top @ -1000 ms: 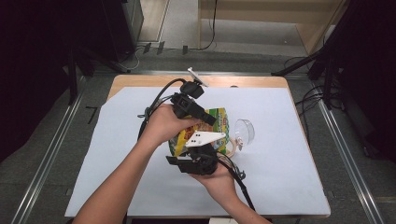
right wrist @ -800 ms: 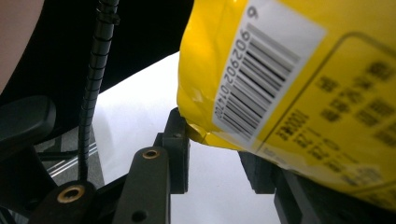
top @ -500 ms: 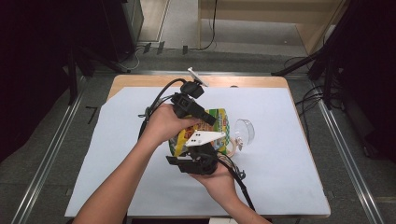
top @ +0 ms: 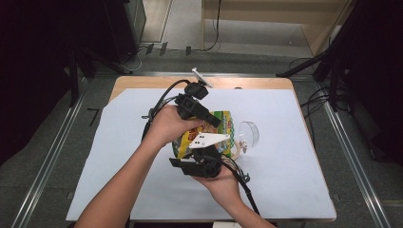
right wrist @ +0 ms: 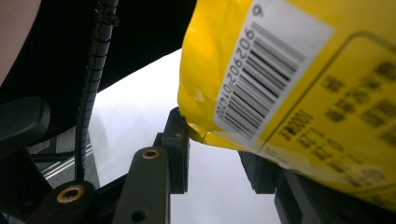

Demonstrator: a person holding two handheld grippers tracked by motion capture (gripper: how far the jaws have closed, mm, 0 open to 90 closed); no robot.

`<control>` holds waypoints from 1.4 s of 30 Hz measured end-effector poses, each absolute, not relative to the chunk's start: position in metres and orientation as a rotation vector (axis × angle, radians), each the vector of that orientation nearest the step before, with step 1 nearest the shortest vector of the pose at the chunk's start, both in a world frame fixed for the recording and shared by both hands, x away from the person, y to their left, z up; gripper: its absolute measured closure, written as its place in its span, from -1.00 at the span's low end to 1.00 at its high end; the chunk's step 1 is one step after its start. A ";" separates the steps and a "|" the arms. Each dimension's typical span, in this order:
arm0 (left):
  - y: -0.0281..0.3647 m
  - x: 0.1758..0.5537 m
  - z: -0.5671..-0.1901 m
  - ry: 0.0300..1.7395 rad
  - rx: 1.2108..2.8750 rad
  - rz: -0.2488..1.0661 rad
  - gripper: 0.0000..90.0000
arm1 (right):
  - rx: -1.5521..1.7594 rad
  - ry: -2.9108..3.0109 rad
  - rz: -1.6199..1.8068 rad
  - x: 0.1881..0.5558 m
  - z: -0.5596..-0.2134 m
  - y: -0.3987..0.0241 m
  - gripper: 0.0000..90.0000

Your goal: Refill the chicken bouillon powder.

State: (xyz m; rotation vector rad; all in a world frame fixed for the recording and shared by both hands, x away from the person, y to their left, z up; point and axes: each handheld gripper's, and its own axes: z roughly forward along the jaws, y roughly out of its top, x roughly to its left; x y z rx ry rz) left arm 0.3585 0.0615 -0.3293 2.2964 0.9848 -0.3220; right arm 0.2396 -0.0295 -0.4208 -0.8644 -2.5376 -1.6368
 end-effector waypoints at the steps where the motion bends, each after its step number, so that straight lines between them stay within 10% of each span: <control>1: 0.062 0.359 -0.329 0.984 2.297 -0.322 0.69 | -0.863 -2.538 -1.637 0.240 -0.421 -0.030 0.49; 42: 0.062 0.362 -0.332 0.996 2.293 -0.354 0.68 | -0.856 -2.539 -1.634 0.239 -0.421 -0.030 0.48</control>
